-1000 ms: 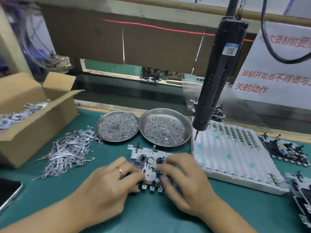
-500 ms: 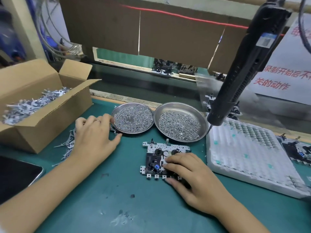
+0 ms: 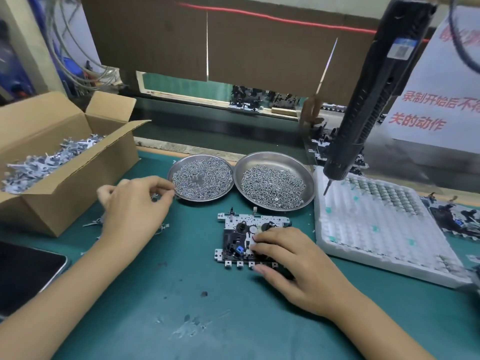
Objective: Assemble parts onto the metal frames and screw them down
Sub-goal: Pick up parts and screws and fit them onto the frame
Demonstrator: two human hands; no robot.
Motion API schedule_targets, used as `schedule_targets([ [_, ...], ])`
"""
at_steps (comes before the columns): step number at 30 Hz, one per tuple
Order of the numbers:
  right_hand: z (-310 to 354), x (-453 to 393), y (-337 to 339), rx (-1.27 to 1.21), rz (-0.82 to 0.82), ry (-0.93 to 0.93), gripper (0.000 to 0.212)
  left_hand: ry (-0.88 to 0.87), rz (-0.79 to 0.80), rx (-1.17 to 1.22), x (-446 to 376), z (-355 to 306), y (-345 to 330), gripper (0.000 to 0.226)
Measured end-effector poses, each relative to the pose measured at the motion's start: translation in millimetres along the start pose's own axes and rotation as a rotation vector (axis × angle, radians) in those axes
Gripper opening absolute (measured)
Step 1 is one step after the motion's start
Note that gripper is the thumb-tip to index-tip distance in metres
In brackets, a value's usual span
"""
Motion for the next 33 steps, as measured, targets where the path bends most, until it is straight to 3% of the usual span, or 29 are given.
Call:
schedule_targets([
  [3,1,0,2,-0.086,-0.173,-0.05,0.032,0.05,0.025,0.393,9,-11,10,0.011],
  [6,1,-5,3,-0.179,-0.349,-0.11,0.026,-0.115,0.129,0.592,37,-39,14,0.009],
  [11,0,-19,-1,-0.343,-0.35,-0.124,0.028,-0.25,0.448,0.797,64,-74,-5,0.018],
  [15,-2,-16,-5,-0.418,-0.409,-0.138,0.015,-0.218,0.493,0.904,68,-78,-17,0.02],
  [19,-3,-12,-3,-0.455,-0.446,-0.253,0.012,-0.342,0.359,0.724,68,-74,-18,0.02],
  [23,-2,-12,-3,-0.357,-0.357,-0.262,0.013,-0.405,0.238,0.556,68,-73,-17,0.014],
  [33,-4,-5,-3,-0.303,-0.232,-0.297,0.017,-0.184,0.387,0.521,68,-67,-25,0.008],
])
Point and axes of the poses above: each hand's wrist, its own x-axis away from the middle knuckle, its own y-axis out of the back of the hand, z = x × y, the point moved 1 cm from there along -x, towards the middle knuckle, and after that the axes turned 1 degree about -x, right-handed, at the moved point
